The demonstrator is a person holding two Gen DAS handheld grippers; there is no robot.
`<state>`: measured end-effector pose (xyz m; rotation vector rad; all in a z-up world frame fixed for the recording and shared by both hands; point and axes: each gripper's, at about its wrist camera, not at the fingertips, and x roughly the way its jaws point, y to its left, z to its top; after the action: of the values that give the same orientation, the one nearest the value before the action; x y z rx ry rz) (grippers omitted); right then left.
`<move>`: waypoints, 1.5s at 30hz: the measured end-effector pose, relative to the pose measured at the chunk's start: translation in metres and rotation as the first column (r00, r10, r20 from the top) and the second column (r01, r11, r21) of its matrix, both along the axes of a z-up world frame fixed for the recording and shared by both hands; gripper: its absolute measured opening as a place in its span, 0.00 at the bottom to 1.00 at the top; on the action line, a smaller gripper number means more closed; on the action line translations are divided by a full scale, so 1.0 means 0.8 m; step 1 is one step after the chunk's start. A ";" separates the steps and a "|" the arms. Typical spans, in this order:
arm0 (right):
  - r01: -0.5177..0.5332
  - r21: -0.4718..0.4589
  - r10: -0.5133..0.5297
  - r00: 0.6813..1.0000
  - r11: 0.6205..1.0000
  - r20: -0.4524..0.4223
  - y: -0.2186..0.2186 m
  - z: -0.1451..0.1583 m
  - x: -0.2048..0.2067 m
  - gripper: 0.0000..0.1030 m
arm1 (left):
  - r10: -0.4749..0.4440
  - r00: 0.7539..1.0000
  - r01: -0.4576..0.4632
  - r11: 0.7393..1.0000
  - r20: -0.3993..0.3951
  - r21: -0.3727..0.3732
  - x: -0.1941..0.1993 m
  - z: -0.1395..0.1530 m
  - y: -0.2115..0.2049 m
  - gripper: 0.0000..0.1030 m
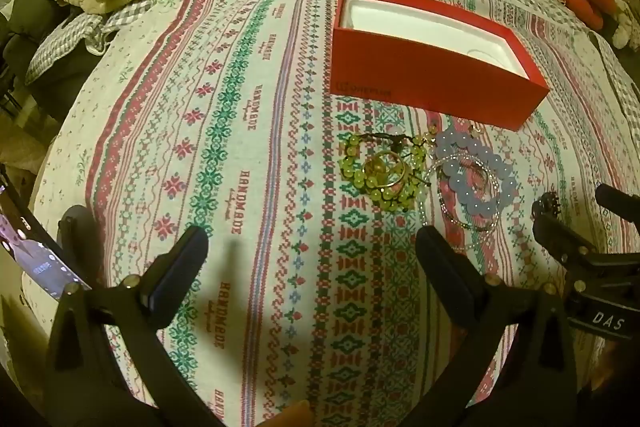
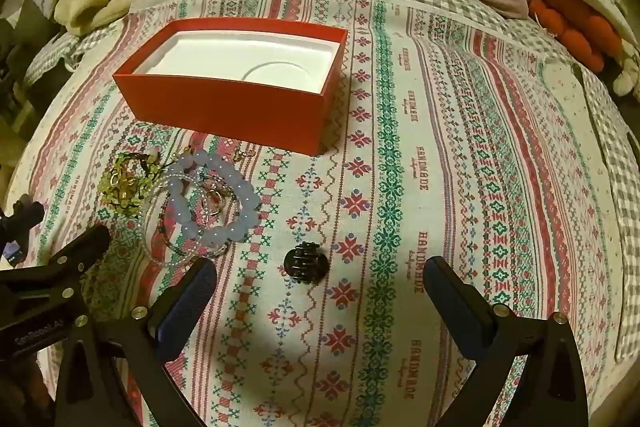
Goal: Organize jewelry
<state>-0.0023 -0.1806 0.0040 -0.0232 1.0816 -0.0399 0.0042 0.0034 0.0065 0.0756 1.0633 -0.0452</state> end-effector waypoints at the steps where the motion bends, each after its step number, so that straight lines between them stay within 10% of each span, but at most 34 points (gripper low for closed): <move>1: 0.000 0.000 0.000 1.000 1.000 0.000 -0.001 -0.001 0.000 1.00 | 0.000 1.000 0.000 1.000 0.000 0.000 0.000 0.000 0.000 1.00; 45: 0.001 -0.002 -0.001 1.000 1.000 -0.006 -0.002 -0.001 0.002 1.00 | 0.002 1.000 -0.002 1.000 0.010 0.004 0.002 0.007 0.001 1.00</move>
<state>-0.0003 -0.1820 0.0032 -0.0244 1.0874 -0.0421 0.0061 0.0044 0.0117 0.0781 1.0531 -0.0407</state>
